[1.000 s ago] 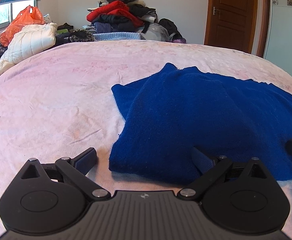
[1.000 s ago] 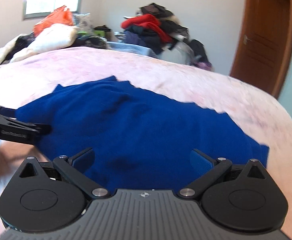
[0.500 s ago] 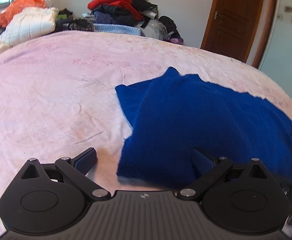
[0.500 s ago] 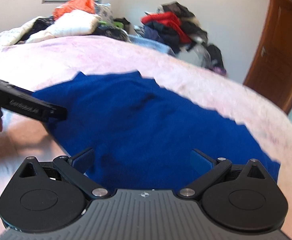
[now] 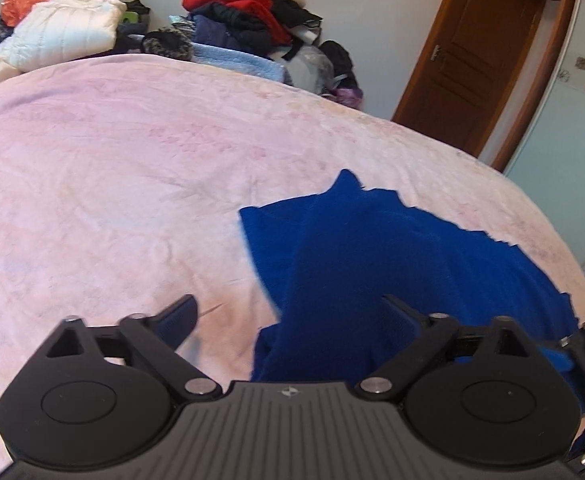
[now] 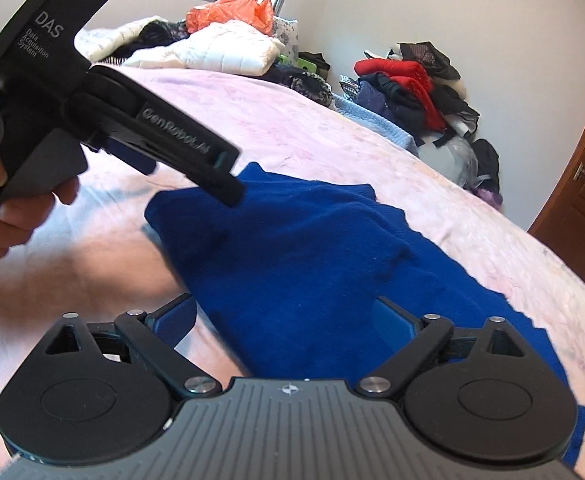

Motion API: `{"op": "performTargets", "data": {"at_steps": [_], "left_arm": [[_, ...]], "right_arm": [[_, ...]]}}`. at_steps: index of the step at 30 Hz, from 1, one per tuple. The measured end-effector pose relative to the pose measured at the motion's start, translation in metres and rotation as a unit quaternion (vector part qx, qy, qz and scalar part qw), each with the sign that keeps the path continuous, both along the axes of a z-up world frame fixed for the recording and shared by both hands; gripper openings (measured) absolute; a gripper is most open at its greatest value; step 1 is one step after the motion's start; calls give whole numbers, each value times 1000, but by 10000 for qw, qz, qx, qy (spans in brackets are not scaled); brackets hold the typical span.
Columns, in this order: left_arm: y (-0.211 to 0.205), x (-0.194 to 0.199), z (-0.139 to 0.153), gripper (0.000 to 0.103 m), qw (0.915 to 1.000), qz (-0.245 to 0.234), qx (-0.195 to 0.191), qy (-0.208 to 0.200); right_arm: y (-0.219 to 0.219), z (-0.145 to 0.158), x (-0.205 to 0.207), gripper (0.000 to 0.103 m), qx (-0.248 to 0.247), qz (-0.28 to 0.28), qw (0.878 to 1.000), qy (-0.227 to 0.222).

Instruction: Fold small clothes

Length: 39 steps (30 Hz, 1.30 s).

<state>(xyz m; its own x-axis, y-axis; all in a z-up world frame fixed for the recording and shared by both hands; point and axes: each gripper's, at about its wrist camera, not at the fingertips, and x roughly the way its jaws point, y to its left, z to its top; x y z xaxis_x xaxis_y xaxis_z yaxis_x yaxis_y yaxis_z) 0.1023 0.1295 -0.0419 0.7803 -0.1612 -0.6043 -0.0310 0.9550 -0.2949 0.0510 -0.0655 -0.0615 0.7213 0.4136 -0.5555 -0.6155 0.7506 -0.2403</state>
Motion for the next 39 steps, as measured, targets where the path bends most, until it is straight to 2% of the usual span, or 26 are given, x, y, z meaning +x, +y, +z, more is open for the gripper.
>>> {"op": "performTargets", "data": {"at_steps": [1, 2, 4, 8, 11, 13, 15, 17, 18, 19, 20, 22, 23, 28, 31, 34, 36, 39], "left_arm": [[-1, 4, 1, 66, 9999, -110, -52, 53], [-1, 8, 0, 55, 9996, -219, -84, 145], [-3, 14, -4, 52, 9988, -315, -55, 374], [-3, 12, -6, 51, 9989, -340, -51, 314], [-5, 8, -3, 50, 9986, -474, -96, 214], [-8, 9, -4, 50, 9984, -515, -12, 222], [-11, 11, -6, 50, 9983, -515, 68, 270], [-12, 12, -8, 50, 9983, -491, 103, 295], [-13, 12, -9, 47, 9982, -496, 136, 298], [-14, 12, -9, 38, 9981, -498, 178, 300], [-15, 12, -9, 31, 9981, -480, 228, 301], [-15, 11, -8, 18, 9981, -467, 256, 312], [-13, 10, -7, 16, 9982, -460, 212, 309], [-5, -1, 2, 12, 9984, -524, 89, 201], [2, -12, 6, 9, 9983, -546, 33, 189], [1, -16, 1, 6, 9977, -553, 303, 267], [-1, -14, -4, 6, 9969, -561, 417, 355], [-4, -16, -1, 8, 9970, -477, 534, 301]], "right_arm": [[-2, 1, 0, 90, 50, -13, 10000, 52], [-7, 3, 0, 89, 157, -37, 9998, 99], [-24, 8, -1, 89, 440, -252, 9987, 111], [-84, 12, 0, 89, 839, -1244, 9887, -2], [-149, 6, 5, 89, 1201, -2257, 9667, 95], [-193, 0, 10, 88, 1530, -2829, 9460, 405], [-228, -10, 8, 74, 1854, -3127, 9294, 639], [-247, -18, 5, 60, 2062, -3195, 9209, 857], [-251, -22, 3, 54, 2096, -3165, 9201, 966], [-250, -26, 3, 51, 2107, -3106, 9207, 1067], [-251, -29, 0, 43, 2140, -3044, 9216, 1104], [-252, -31, -4, 20, 2224, -3007, 9217, 1029], [-253, -30, -5, 9, 2278, -3030, 9200, 997], [-266, -20, -5, 7, 2748, -2954, 9085, 1089], [-273, -14, -10, 5, 2656, -2957, 9107, 1127], [-274, -18, -12, 4, 2407, -2990, 9150, 1242], [-269, -16, -12, 5, 2223, -3088, 9181, 1110], [-249, 3, -18, 28, 1928, -3431, 9187, 328]]}}
